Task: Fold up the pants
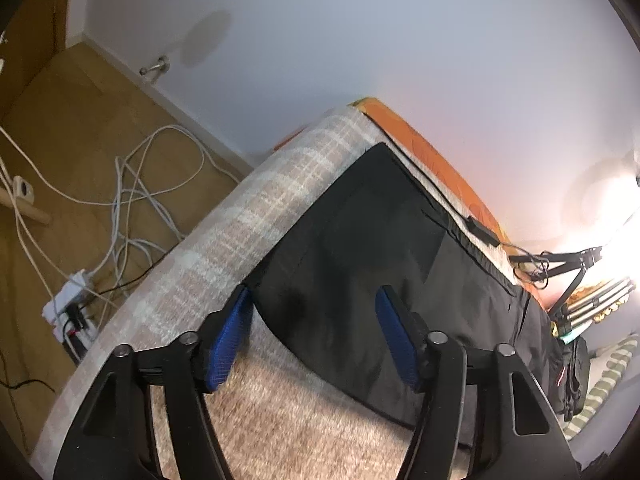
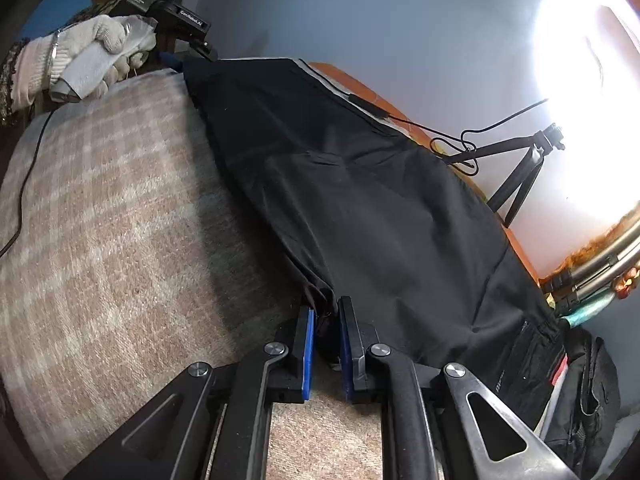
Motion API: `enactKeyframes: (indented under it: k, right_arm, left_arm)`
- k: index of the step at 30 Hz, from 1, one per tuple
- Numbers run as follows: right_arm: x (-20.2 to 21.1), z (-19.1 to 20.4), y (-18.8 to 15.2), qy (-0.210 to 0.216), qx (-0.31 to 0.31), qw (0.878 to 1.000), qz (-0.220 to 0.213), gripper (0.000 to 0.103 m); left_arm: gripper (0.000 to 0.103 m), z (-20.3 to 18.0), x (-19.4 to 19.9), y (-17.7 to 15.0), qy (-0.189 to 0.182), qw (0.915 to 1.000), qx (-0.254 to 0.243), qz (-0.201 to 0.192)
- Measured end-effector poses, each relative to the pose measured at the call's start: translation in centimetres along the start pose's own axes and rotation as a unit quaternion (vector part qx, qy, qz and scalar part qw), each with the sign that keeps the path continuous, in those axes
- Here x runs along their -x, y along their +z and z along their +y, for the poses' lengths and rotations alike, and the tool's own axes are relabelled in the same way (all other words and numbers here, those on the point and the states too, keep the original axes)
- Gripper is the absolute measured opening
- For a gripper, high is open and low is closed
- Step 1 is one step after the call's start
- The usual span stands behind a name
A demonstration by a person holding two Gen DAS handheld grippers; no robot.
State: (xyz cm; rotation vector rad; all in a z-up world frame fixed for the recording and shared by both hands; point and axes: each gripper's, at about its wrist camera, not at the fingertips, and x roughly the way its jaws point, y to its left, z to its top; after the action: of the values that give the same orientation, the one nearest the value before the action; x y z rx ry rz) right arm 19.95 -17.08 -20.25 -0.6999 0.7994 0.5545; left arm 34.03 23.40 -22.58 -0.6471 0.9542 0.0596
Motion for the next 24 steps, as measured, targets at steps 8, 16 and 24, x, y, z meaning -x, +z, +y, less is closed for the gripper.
enactKeyframes:
  k: [8, 16, 24]
  right_arm:
    - [-0.3, 0.3, -0.2, 0.003, -0.005, 1.000, 0.002, 0.009]
    - [-1.0, -0.2, 0.0, 0.006, -0.012, 1.000, 0.002, 0.009]
    - [-1.4, -0.9, 0.1, 0.023, -0.036, 0.999, 0.005, 0.010]
  left_arm:
    - [0.011, 0.7, -0.2, 0.6, -0.014, 0.9998, 0.013, 0.003]
    - [0.007, -1.7, 1.2, 0.7, -0.023, 0.9989, -0.035, -0.023]
    - [0.006, -6.4, 1.9, -1.4, -0.039, 0.9889, -0.141, -0.029]
